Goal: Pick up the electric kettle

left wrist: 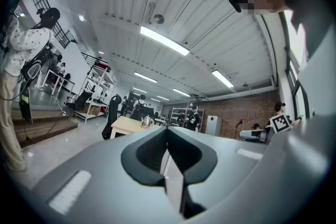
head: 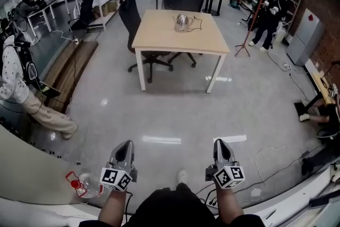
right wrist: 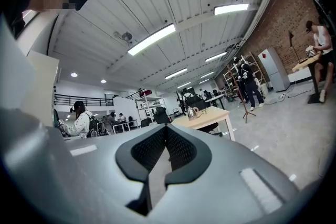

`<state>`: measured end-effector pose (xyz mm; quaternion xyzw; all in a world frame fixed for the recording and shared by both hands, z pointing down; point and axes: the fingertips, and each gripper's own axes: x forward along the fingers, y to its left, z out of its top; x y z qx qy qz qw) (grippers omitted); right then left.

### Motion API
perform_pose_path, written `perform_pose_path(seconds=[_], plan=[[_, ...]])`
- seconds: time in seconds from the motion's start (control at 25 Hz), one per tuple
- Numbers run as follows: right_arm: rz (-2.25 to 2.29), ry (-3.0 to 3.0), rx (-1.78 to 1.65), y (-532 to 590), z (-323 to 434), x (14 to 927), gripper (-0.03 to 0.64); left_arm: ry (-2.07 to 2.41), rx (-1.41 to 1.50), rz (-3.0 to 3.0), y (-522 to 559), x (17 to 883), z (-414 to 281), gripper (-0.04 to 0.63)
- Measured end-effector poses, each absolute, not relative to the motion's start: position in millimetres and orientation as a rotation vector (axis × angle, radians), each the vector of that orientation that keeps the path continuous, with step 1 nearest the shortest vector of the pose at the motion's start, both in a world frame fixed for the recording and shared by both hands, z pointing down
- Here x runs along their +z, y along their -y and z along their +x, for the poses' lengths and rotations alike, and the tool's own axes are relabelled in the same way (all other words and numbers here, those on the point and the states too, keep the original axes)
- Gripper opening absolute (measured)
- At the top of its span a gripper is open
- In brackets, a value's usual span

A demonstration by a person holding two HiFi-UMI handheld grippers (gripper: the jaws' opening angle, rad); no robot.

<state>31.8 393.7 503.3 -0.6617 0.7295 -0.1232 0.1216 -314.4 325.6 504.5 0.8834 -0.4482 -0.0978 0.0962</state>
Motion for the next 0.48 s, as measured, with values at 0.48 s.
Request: perform_pose_path(seconds=[0.48], plan=[[-1.889, -2.137, -0.338, -342, 82, 492, 0.002, 1.348, -0.298, 2.689, -280, 477, -259, 0.000]])
